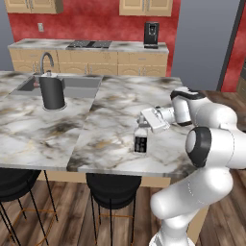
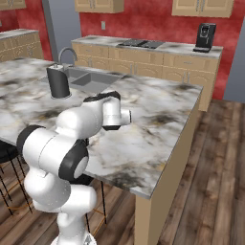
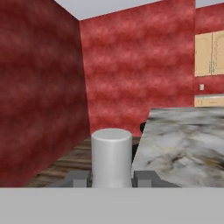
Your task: Get the candle and the liquor from the cabinet and move them to the dining counter.
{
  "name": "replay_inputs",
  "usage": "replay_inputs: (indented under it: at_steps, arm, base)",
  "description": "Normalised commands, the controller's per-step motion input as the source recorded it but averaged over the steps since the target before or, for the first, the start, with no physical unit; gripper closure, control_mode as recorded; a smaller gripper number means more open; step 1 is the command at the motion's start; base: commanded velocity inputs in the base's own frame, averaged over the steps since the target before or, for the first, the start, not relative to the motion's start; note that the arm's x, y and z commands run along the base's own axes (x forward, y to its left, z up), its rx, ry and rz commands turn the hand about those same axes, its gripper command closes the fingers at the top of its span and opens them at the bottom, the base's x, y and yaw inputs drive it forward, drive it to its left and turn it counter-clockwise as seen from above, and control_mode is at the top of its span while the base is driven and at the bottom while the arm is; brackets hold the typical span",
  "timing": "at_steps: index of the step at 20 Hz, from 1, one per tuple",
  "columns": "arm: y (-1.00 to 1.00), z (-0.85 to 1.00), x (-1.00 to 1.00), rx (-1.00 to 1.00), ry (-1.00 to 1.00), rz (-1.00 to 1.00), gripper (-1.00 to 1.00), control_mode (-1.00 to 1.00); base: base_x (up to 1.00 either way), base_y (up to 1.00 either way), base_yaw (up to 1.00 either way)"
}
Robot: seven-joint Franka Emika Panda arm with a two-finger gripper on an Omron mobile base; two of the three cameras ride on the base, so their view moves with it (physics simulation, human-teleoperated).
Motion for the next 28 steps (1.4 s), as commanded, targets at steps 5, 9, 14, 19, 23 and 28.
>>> replay_inputs:
  at_steps: [5, 9, 14, 19, 23, 28]
  arm:
    - [0.04, -0.23, 0.00, -0.01, 0.00, 0.00, 1.00, -1.00]
    - [0.11, -0.10, 0.00, 0.00, -0.02, 0.00, 1.00, -1.00]
    - [0.09, -0.05, 0.00, 0.00, -0.03, 0.00, 1.00, -1.00]
    - [0.02, -0.01, 0.02, 0.00, -0.02, 0.00, 1.00, -1.00]
    - [0.00, 0.00, 0.12, 0.00, -0.02, 0.00, 1.00, -1.00]
    - [0.00, 0.00, 0.24, 0.00, 0.00, 0.00, 1.00, -1.00]
  base:
    - [0.00, 0.00, 0.00]
    - [0.00, 0.00, 0.00]
    - [0.00, 0.00, 0.00]
    - [0.00, 0.00, 0.00]
    - [0.00, 0.00, 0.00]
    - [0.00, 0.00, 0.00]
